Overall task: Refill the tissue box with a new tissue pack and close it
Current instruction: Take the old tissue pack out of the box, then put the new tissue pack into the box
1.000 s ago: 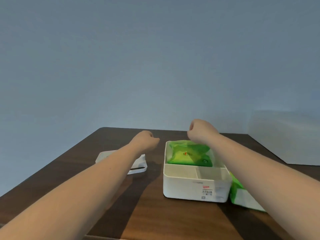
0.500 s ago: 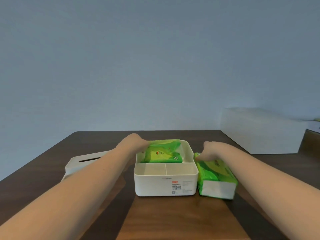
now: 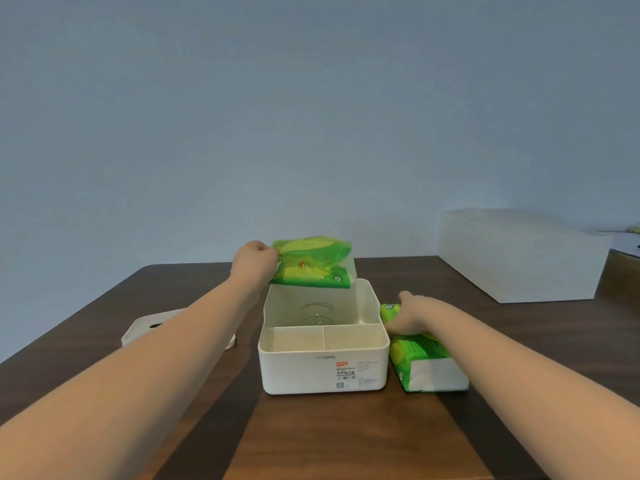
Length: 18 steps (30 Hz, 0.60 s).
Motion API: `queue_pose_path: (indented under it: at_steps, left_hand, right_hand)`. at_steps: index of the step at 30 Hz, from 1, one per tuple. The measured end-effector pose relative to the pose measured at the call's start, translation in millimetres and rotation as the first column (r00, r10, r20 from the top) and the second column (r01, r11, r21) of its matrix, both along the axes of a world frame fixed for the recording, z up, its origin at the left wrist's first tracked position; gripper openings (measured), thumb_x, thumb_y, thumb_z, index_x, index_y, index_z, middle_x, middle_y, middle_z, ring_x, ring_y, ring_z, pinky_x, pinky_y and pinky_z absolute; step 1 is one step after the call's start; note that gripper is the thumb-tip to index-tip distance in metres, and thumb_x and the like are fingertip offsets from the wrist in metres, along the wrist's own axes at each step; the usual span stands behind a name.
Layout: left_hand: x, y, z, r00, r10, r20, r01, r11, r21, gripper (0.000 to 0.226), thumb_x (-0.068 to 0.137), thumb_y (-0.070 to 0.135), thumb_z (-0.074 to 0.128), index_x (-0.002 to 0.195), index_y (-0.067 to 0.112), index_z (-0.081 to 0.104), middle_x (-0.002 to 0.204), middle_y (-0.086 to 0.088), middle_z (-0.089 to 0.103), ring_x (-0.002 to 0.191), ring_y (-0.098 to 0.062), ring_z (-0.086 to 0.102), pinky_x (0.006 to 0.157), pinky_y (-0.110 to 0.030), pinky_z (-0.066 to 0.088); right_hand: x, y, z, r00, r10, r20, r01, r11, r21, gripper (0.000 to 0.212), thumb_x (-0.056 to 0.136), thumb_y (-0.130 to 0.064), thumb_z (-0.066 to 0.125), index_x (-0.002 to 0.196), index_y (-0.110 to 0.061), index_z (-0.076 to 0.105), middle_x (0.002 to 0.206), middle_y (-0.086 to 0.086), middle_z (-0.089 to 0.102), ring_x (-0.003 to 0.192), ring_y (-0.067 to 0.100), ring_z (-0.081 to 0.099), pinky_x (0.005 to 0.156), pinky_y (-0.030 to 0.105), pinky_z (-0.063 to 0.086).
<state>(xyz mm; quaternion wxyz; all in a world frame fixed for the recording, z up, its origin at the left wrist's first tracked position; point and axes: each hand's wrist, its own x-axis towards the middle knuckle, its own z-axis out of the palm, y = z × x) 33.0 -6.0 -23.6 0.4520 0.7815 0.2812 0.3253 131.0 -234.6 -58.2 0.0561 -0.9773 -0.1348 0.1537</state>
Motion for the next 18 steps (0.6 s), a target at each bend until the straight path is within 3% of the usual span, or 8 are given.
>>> queue_pose_path:
  at_steps: [5, 10, 13, 18]
  left_hand:
    - [0, 12, 4, 0.996, 0.052, 0.071, -0.052, 0.999, 0.007, 0.025, 0.09, 0.015, 0.045, 0.066, 0.015, 0.041, 0.065, -0.001, 0.04, 0.057, -0.017, 0.034, 0.052, -0.028, 0.026]
    - [4, 38, -5, 0.985, 0.164, 0.046, -0.165, 0.986, 0.021, 0.026, 0.091, 0.018, 0.044, 0.065, 0.016, 0.042, 0.065, -0.001, 0.044, 0.065, -0.024, 0.04, 0.052, -0.027, 0.03]
    - [7, 52, -13, 0.977, 0.214, 0.02, -0.214, 0.977, 0.023, 0.023, 0.092, 0.019, 0.043, 0.069, 0.015, 0.045, 0.066, -0.002, 0.046, 0.07, -0.027, 0.044, 0.054, -0.028, 0.032]
    - [17, 69, -27, 0.973, 0.23, -0.012, -0.23, 0.973, 0.017, 0.02, 0.091, 0.021, 0.045, 0.074, 0.013, 0.051, 0.079, -0.01, 0.06, 0.074, -0.03, 0.054, 0.063, -0.03, 0.041]
  right_hand:
    - [7, -1, 0, 0.996, -0.024, 0.091, 0.018, 0.997, 0.072, 0.099, 0.064, -0.059, 0.062, 0.148, -0.025, 0.024, 0.147, 0.012, 0.042, 0.133, 0.036, 0.041, 0.104, 0.046, 0.042]
    - [9, 1, 29, 0.959, -0.121, 0.256, 0.051, 0.964, 0.262, 0.086, 0.063, -0.053, 0.063, 0.141, -0.031, 0.033, 0.137, 0.018, 0.041, 0.126, 0.041, 0.044, 0.101, 0.049, 0.043]
    - [7, 8, 56, 0.922, -0.11, 0.37, -0.026, 0.939, 0.343, 0.077, 0.071, -0.047, 0.066, 0.14, -0.035, 0.034, 0.136, 0.015, 0.039, 0.126, 0.04, 0.043, 0.099, 0.047, 0.042]
    - [-5, 32, 86, 0.873, 0.054, 0.484, -0.24, 0.912, 0.332, 0.079, 0.073, -0.042, 0.066, 0.143, -0.038, 0.03, 0.142, 0.013, 0.033, 0.129, 0.039, 0.039, 0.102, 0.049, 0.041]
